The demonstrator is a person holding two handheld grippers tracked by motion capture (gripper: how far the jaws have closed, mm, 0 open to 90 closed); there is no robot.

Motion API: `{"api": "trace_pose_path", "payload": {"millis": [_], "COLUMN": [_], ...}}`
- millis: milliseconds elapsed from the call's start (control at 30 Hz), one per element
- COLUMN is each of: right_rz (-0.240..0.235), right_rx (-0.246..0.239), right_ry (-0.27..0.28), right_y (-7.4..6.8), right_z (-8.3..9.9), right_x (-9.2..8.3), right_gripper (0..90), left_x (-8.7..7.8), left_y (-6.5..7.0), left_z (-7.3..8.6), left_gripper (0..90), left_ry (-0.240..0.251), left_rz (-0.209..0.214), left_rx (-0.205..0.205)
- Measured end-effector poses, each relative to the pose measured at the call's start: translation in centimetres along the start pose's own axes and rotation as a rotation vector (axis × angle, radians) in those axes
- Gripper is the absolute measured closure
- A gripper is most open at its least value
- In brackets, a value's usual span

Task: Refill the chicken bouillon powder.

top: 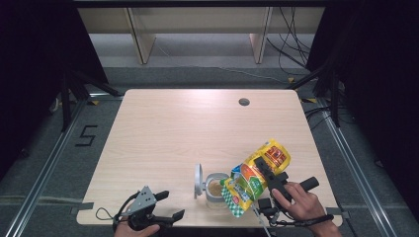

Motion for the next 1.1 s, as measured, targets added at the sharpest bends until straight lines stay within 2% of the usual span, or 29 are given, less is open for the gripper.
{"api": "trace_pose_path", "payload": {"millis": [67,100,133,167,200,267,300,367,400,433,467,500,533,600,633,667,700,733,800,833,1000,1033,1067,1100], "right_rz": [0.004,-0.011,0.007,0.001,0.009,-0.004,0.008,0.0,-0.012,-0.002,0.001,0.006,-0.003,0.003,0.003,0.003,0.003,0.0,0.002,0.003,0.008,0.008,0.007,0.007], "right_rx": [-0.003,0.009,-0.004,0.013,-0.005,0.0,-0.005,-0.007,-0.008,-0.005,-0.001,-0.004,-0.012,-0.004,-0.004,-0.002,0.0,-0.004,-0.001,-0.002,-0.005,-0.003,-0.004,-0.004], "right_ry": [0.002,-0.002,0.003,-0.001,0.004,0.002,0.004,0.003,-0.001,0.003,0.0,0.0,0.0,-0.004,-0.005,-0.002,0.0,0.0,-0.002,-0.002,0.001,0.0,-0.001,-0.001], "right_y": [0.02,-0.13,0.06,-0.07,0.09,0.03,0.09,0.03,0.07,0.03,0.02,0.05,0.15,0.03,0.01,0.01,0.0,-0.01,-0.03,-0.04,0.02,0.04,0.05,0.05], "right_z": [0.02,0.05,0.05,0.05,0.05,0.05,0.03,0.01,0.0,0.01,0.0,0.01,0.02,-0.01,-0.05,-0.07,-0.09,-0.1,-0.1,-0.1,-0.16,-0.14,-0.14,-0.14], "right_x": [-0.02,-0.04,-0.01,-0.01,-0.01,-0.03,0.0,-0.03,-0.08,-0.03,-0.02,-0.03,-0.05,-0.03,-0.04,-0.04,-0.03,-0.02,-0.02,-0.02,-0.04,-0.04,-0.04,-0.04], "right_gripper": [43.9,43.9,44.0,44.0,44.0,44.0,44.0,44.1,44.0,44.0,44.0,44.1,44.1,44.1,44.1,44.1,44.1,44.1,44.1,44.1,44.2,44.2,44.2,44.2], "left_x": [-0.1,-0.1,-0.09,-0.08,-0.07,-0.08,-0.04,-0.09,-0.09,-0.08,-0.08,-0.1,-0.08,-0.01,0.04,-0.07,-0.05,0.01,0.03,-0.15,-0.1,0.01,-0.13,-0.13], "left_y": [-0.16,-0.18,-0.1,-0.09,-0.08,-0.09,-0.03,-0.16,-0.2,-0.09,-0.08,-0.07,-0.19,0.01,0.06,-0.02,-0.05,0.02,0.03,-0.1,-0.11,0.0,-0.12,-0.12], "left_z": [-0.08,-0.1,-0.05,-0.03,-0.01,-0.03,-0.02,-0.08,-0.11,-0.05,-0.04,-0.03,-0.1,0.0,0.03,0.0,0.0,0.02,0.03,-0.02,-0.02,0.01,-0.01,-0.01], "left_gripper": [15.9,15.9,16.0,16.0,16.0,16.0,16.0,16.0,15.9,16.0,16.0,15.9,16.0,16.0,16.0,16.0,16.0,16.0,15.9,16.0,16.0,15.9,16.0,16.0], "left_ry": [-0.017,-0.018,-0.018,-0.019,-0.017,-0.018,-0.005,-0.018,-0.019,-0.018,-0.019,-0.018,-0.018,-0.006,-0.001,-0.022,-0.021,-0.004,-0.002,-0.031,-0.027,-0.004,-0.029,-0.029], "left_rz": [0.005,0.005,-0.001,-0.002,-0.001,-0.002,0.0,0.005,0.006,0.0,-0.002,-0.001,0.006,0.004,0.005,-0.008,-0.005,0.004,0.004,-0.012,-0.004,0.003,-0.009,-0.009], "left_rx": [0.044,0.047,0.026,0.021,0.021,0.021,0.005,0.045,0.05,0.025,0.021,0.026,0.049,0.002,-0.003,0.022,0.022,0.001,-0.001,0.03,0.028,0.002,0.027,0.027]}}
Point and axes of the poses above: each handheld gripper's, and its own axes: x roughly forward along the jaws, z roughly out of its underside, y roughly to its right, the point moved 1 cm from there along x, roughly forward along the jaws, and after that the axes turned 8 degrees about -x, right-handed, at the moved point
